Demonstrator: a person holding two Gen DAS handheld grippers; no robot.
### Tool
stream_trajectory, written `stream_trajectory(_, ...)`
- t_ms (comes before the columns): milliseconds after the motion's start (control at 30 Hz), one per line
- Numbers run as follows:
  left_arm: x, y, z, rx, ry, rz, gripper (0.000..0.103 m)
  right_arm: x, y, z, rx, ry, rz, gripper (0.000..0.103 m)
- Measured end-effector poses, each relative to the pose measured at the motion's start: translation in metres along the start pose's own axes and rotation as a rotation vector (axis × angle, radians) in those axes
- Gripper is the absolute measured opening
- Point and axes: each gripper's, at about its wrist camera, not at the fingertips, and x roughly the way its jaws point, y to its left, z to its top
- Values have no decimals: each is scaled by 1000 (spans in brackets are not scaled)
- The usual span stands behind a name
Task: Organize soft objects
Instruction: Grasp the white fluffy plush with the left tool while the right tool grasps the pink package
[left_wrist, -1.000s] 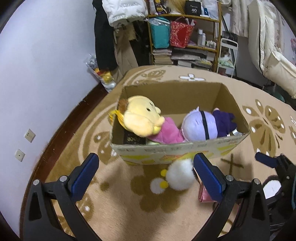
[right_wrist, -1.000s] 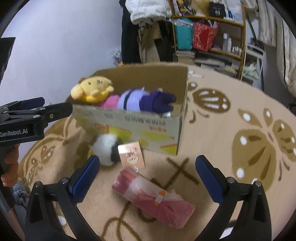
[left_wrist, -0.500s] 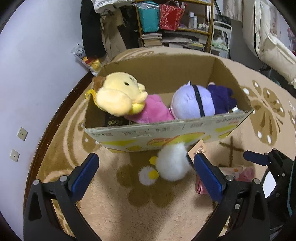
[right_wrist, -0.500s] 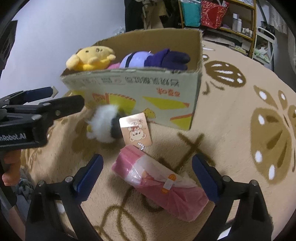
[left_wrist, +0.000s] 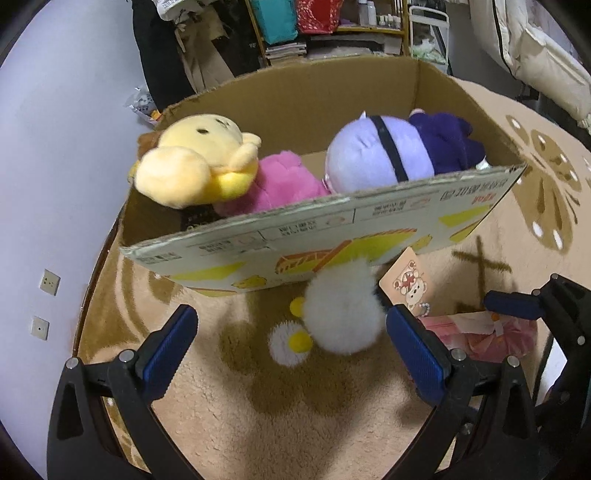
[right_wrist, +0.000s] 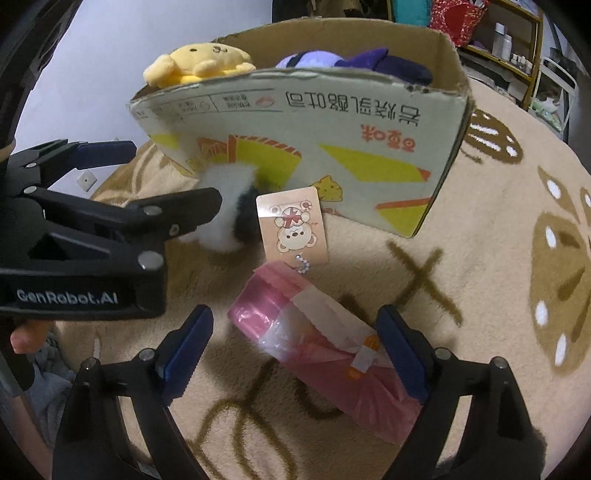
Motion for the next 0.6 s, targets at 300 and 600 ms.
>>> stream_trajectory(300, 22, -13, 0, 29, 50, 7, 101, 15, 1, 2, -29, 47, -39, 77)
stream_trajectory(600, 40, -8, 0, -59, 51, -71, 101, 13, -8, 15, 12, -15, -47, 55)
